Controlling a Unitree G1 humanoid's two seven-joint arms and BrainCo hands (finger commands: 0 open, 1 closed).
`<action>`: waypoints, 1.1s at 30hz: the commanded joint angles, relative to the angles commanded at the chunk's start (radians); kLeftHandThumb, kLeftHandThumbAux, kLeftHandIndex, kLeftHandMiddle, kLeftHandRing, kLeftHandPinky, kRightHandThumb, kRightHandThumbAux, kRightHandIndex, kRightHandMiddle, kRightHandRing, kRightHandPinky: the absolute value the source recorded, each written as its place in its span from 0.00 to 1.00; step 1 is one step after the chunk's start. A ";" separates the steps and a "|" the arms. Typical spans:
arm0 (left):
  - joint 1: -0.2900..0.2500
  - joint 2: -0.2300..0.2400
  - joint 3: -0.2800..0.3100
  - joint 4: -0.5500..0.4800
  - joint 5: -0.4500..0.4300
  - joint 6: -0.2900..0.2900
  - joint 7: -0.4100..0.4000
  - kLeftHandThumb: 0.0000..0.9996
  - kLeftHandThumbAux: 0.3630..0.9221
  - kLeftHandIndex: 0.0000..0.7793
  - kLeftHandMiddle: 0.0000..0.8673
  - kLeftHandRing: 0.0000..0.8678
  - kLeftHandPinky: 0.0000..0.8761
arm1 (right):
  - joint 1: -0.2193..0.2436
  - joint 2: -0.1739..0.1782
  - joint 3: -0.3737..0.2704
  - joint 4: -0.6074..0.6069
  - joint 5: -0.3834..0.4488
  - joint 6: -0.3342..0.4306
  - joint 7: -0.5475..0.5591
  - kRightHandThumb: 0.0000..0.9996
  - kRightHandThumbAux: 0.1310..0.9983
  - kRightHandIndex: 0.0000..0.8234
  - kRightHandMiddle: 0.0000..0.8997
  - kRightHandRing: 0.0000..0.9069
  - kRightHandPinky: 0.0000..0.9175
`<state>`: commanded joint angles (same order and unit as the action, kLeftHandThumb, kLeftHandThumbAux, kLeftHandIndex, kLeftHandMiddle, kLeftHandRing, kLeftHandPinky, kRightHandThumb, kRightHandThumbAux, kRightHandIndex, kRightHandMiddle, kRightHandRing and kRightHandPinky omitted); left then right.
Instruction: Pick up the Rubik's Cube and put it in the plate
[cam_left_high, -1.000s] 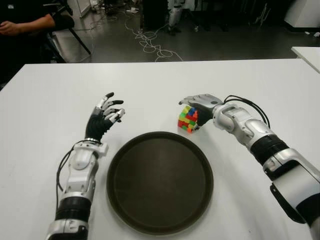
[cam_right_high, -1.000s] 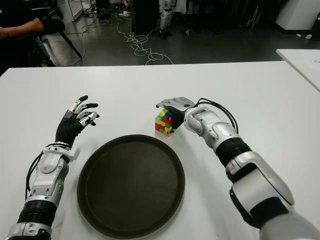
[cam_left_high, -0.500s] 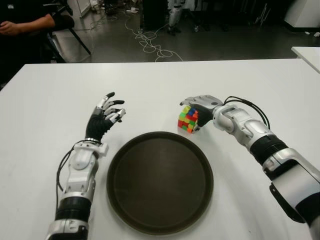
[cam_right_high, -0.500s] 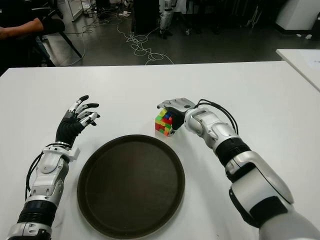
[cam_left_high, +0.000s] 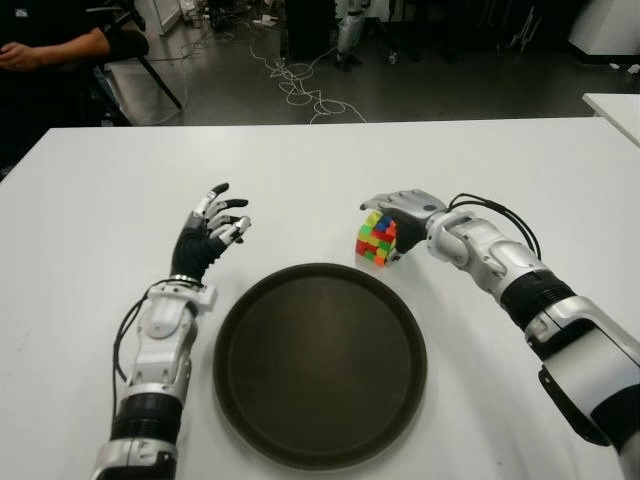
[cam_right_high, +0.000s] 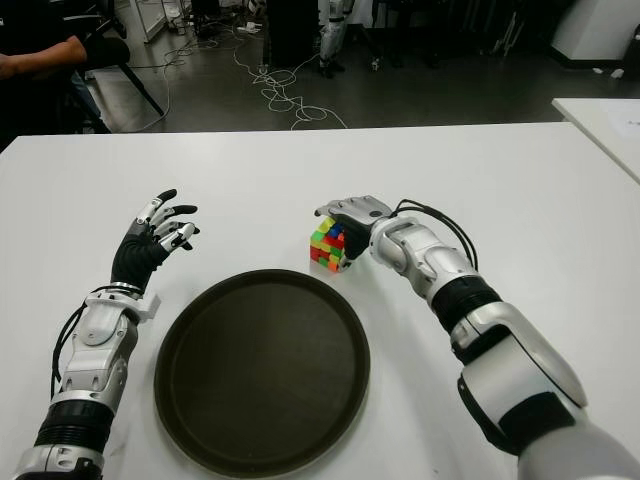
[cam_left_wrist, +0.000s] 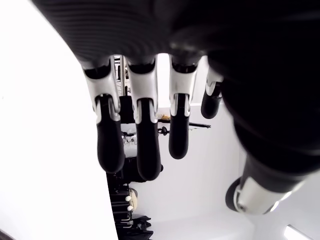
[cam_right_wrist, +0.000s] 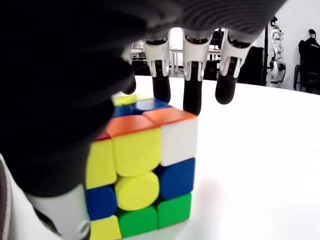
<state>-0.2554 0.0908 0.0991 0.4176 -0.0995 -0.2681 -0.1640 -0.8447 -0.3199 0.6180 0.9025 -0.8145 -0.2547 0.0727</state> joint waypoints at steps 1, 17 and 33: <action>0.000 0.000 0.000 0.000 0.000 0.000 0.000 0.45 0.60 0.13 0.34 0.46 0.56 | 0.000 0.000 0.000 0.001 0.000 -0.001 0.001 0.00 0.78 0.16 0.18 0.21 0.24; 0.002 -0.005 0.001 -0.004 -0.005 -0.001 0.001 0.45 0.61 0.13 0.33 0.45 0.56 | -0.002 -0.001 0.000 0.002 0.000 -0.002 0.001 0.00 0.77 0.15 0.19 0.20 0.20; -0.004 -0.005 0.001 0.012 -0.006 -0.018 -0.005 0.44 0.63 0.13 0.32 0.45 0.56 | -0.007 0.007 0.002 0.028 0.001 -0.003 -0.006 0.00 0.76 0.16 0.19 0.21 0.21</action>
<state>-0.2590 0.0858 0.1004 0.4295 -0.1056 -0.2858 -0.1688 -0.8518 -0.3133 0.6196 0.9310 -0.8134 -0.2578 0.0669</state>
